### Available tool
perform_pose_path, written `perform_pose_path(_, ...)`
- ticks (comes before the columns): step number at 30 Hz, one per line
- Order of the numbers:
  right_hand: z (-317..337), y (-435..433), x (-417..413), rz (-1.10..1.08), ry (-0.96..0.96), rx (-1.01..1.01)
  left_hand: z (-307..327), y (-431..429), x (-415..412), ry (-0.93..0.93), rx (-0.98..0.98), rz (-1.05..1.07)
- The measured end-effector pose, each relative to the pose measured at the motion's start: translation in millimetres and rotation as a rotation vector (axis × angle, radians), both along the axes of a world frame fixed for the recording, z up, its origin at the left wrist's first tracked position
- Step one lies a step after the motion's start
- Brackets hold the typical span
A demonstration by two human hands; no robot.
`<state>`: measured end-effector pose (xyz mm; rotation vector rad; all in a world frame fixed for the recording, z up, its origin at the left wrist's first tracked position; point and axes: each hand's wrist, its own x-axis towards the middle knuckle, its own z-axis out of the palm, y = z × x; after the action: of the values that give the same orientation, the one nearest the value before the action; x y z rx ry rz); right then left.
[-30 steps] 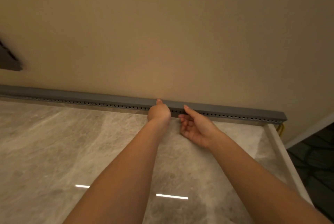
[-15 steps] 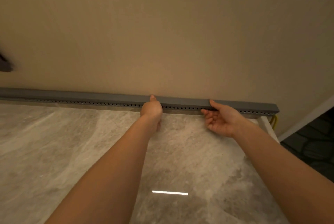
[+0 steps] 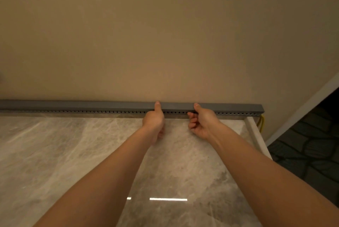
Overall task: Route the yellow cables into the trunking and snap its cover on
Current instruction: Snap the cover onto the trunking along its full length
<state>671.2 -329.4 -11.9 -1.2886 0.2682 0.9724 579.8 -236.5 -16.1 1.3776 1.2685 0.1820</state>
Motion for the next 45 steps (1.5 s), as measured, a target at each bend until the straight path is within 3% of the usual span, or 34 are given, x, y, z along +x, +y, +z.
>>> perform_pose_path(6, -5, 1, 0, 0.000, -0.011, 0.033, 8, -44, 39, -0.102, -0.158, -0.051)
perform_pose_path(18, -2, -24, 8, 0.068, 0.068, 0.146, 3, -51, 54, -0.091, -0.157, 0.115)
perform_pose_path(21, 5, -47, 17, 0.149, -0.063, 0.085, 3, -51, 56, -0.084, -0.148, 0.148)
perform_pose_path(24, 14, -77, 33, 0.198, -0.379, -0.094, 5, -52, 55, -0.083, -0.156, 0.138)
perform_pose_path(27, 5, -106, 52, -0.010, -0.809, -0.369, 10, -54, 53, -0.085, -0.192, 0.119)
perform_pose_path(29, -1, -119, 57, -0.239, -0.960, -0.465, 11, -55, 52, -0.093, -0.209, 0.118)
perform_pose_path(31, -8, -124, 59, -0.343, -1.015, -0.528, 12, -55, 51, -0.107, -0.208, 0.124)
perform_pose_path(38, -28, -117, 74, -0.172, -0.866, -0.655, 3, -56, 50, -0.164, -0.205, 0.151)
perform_pose_path(45, -27, -117, 68, -0.025, -1.039, -0.849, -6, -60, 50, -0.228, -0.142, 0.223)
